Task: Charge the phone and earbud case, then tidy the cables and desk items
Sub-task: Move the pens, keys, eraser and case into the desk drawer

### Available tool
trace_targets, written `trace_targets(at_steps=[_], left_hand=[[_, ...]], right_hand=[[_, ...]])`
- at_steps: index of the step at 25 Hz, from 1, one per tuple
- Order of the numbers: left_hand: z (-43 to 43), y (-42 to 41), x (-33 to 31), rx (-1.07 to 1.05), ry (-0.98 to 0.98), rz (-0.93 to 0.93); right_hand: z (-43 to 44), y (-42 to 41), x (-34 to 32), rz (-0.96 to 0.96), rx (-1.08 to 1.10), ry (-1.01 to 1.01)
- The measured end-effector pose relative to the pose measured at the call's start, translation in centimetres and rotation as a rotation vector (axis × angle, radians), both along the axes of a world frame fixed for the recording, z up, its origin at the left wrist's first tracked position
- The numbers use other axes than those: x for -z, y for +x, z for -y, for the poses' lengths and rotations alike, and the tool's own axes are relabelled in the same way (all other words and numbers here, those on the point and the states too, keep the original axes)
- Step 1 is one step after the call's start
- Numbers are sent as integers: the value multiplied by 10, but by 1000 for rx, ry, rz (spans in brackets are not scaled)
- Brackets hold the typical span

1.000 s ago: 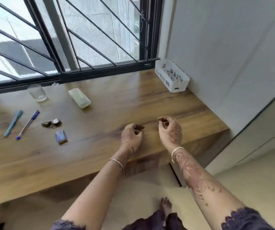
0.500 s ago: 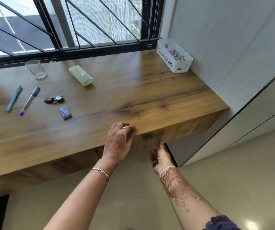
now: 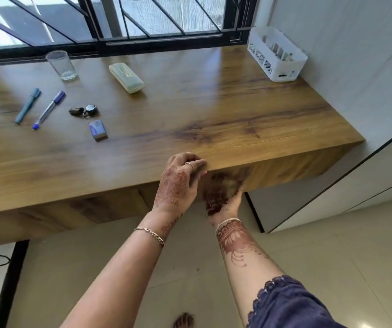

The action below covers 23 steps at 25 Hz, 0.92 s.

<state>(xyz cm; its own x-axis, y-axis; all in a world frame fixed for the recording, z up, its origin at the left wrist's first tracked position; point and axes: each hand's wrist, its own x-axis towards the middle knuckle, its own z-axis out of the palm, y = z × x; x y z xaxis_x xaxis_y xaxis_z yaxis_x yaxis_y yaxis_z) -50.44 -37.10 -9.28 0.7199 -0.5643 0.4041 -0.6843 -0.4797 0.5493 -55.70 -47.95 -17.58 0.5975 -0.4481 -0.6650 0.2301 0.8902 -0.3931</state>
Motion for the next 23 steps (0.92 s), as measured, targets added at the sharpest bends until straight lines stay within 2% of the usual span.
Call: trace_targets(at_steps=[6,10,12,14,16,17,19,21,23], left_hand=[[1,-18,5,-69,-44,-31],[1,-27,-1,-109,-42,-102],[-4,-37,-1,-116,21,-81],[-10,-48,2,-159,19,-87],[-15,-59,1,-239,-13,-161],[-18,-64,-2,-276,19,-212],[-18,-72,-6,-334,202,-280],[-20,-77,-12,-346,313,-310],[-22,-80,-17,-342,315,-344]], right_hand=[[-5,-13,-1,20,32,-22],[-13,-43,10,-17,51,35],[-15,-57,13,-64,46,63],[-18,-67,4,-205,62,1],[-23,-78,-14,-586,153,-227],[-26,-84,-26,-759,213,-435],[-30,-97,-48,-871,199,-1046],[-28,-103,-58,-860,-81,-1632],[-23,-103,-67,-909,-488,-1979]])
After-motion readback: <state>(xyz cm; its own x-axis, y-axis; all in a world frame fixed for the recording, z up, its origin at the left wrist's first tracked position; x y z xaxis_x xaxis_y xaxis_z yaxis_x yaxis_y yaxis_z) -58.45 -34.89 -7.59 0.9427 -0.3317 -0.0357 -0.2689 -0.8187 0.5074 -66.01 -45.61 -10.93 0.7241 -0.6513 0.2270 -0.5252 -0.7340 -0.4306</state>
